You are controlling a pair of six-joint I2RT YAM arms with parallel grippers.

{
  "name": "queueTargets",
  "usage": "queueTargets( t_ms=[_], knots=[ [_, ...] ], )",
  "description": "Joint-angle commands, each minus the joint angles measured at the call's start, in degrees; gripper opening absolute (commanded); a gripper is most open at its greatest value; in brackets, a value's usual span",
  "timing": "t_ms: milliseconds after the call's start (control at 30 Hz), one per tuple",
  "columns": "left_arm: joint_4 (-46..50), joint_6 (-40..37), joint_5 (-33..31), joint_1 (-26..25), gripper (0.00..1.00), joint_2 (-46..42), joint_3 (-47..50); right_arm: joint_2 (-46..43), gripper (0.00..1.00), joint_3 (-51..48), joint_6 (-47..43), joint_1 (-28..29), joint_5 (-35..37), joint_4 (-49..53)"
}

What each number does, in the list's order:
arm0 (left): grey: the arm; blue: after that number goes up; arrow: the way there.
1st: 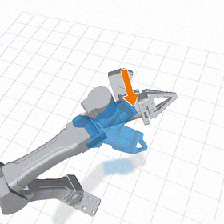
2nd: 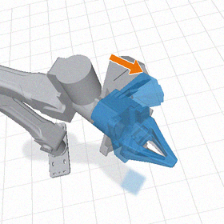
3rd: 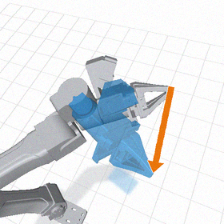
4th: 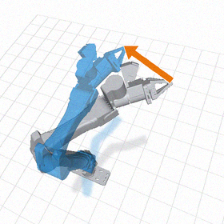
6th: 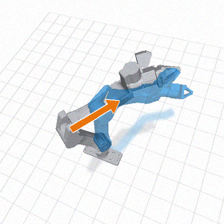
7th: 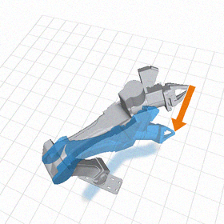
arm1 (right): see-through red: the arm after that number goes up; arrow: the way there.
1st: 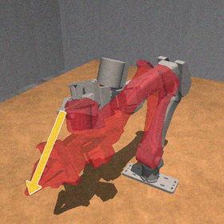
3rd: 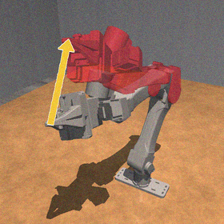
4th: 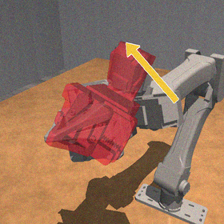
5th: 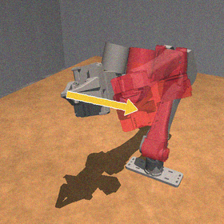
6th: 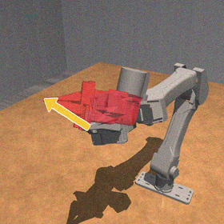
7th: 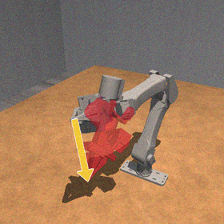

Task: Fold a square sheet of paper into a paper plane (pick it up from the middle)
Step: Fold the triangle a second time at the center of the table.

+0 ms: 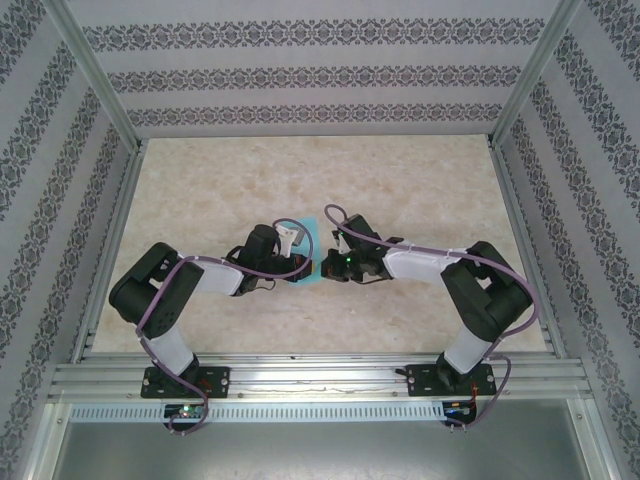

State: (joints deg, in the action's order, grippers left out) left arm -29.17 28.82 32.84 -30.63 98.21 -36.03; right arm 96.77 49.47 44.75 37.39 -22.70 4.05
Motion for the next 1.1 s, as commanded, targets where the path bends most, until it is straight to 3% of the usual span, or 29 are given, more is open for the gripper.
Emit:
queueTargets(
  t_ms=[0, 233, 400, 533, 1067],
  knots=[
    [-0.63, 0.66, 1.26, 0.48, 0.0, -1.71, -1.12, 2.99, 0.0, 2.2, 0.65, 0.41, -0.66, -0.24],
    [0.03, 0.86, 1.26, 0.43, 0.0, -1.8, -1.32, 6.13, 0.0, 3.25, 0.04, 0.51, 0.22, 1.08],
    [2.35, -0.38, -2.39, 0.58, 0.0, -2.37, -1.47, 5.65, 0.0, 1.16, -1.43, -0.16, 2.48, 4.25],
    [6.18, -1.72, -3.92, 1.61, 0.0, -1.68, -2.87, 4.81, 0.0, -1.07, -1.55, -1.19, 2.23, 4.0],
    [6.58, -6.03, -7.44, 4.37, 0.0, 0.1, -2.0, 3.36, 0.0, 1.24, -2.04, -1.99, 0.79, 4.9]
  ],
)
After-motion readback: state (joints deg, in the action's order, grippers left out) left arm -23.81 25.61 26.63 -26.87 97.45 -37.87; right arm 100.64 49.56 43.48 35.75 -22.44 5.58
